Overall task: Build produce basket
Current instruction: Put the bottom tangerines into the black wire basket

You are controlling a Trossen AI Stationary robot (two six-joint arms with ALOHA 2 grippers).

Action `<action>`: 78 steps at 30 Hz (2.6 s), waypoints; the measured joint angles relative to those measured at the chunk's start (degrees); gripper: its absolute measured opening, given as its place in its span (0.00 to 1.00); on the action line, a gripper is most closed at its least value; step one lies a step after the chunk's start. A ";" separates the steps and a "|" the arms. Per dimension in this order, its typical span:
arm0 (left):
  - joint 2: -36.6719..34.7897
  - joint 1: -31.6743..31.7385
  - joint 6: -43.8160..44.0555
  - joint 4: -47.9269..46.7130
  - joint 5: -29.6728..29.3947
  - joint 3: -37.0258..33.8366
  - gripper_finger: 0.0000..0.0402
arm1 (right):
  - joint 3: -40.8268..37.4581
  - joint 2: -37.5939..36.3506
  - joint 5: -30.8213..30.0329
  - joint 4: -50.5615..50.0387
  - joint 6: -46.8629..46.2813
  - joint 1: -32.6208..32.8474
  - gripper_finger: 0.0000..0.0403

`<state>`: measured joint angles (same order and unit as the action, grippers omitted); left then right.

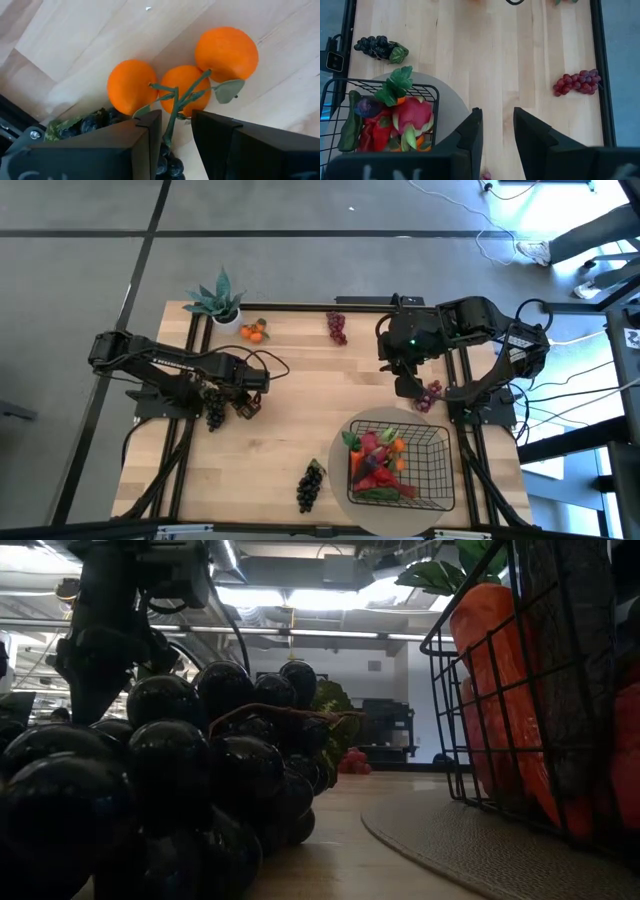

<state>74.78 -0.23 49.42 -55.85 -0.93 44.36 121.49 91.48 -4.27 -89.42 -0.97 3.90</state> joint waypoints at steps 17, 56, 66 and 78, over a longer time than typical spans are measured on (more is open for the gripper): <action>0.00 0.00 -0.32 3.70 -0.92 0.06 0.01 | 0.00 -0.01 -0.02 -0.01 0.02 0.00 0.24; 9.82 -11.87 -28.84 14.09 -27.16 44.96 0.00 | 0.04 0.95 2.71 11.09 -1.08 4.13 0.24; 10.73 -11.75 -29.05 19.72 -34.43 45.06 0.00 | 0.04 7.01 -10.62 17.53 5.99 4.09 0.24; 10.75 -11.30 -29.04 19.56 -34.80 45.07 0.00 | 0.02 11.14 -11.15 22.55 10.49 3.74 0.24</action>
<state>85.54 -11.53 20.38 -36.29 -35.73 89.42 121.51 102.62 -15.42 -66.87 9.52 7.64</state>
